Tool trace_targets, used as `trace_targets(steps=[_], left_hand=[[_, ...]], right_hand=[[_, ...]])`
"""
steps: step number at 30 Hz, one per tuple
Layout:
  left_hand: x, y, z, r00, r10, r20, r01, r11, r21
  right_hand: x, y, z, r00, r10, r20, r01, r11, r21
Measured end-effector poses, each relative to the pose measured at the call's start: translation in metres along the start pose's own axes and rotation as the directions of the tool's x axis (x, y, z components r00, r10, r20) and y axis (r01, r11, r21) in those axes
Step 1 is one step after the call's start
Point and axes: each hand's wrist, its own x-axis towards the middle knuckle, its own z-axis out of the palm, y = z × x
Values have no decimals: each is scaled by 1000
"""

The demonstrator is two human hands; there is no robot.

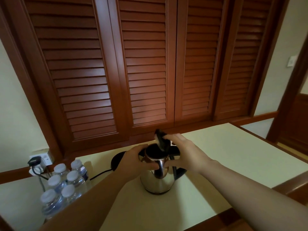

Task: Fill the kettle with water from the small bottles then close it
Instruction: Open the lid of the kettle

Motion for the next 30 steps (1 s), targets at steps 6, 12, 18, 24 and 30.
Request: trace_targets(steps=[6, 12, 18, 24, 30], left_hand=[[7, 2, 9, 998, 15, -58, -15, 1000, -7], [21, 4, 18, 999, -2, -37, 2, 1000, -9], [27, 5, 22, 1000, -10, -17, 10, 1000, 3], [3, -1, 25, 979, -198, 51, 201, 977, -69], [-49, -26, 37, 951, -276, 140, 234, 937, 261]], right_hand=[[-28, 23, -14, 981, 163, -108, -161, 987, 25], [-42, 35, -12, 972, 213, -97, -210, 977, 48], [-48, 48, -3, 953, 298, -58, -297, 954, 32], [-64, 46, 21, 942, 317, -108, -313, 948, 47], [-92, 35, 67, 904, 301, -304, -271, 953, 138]])
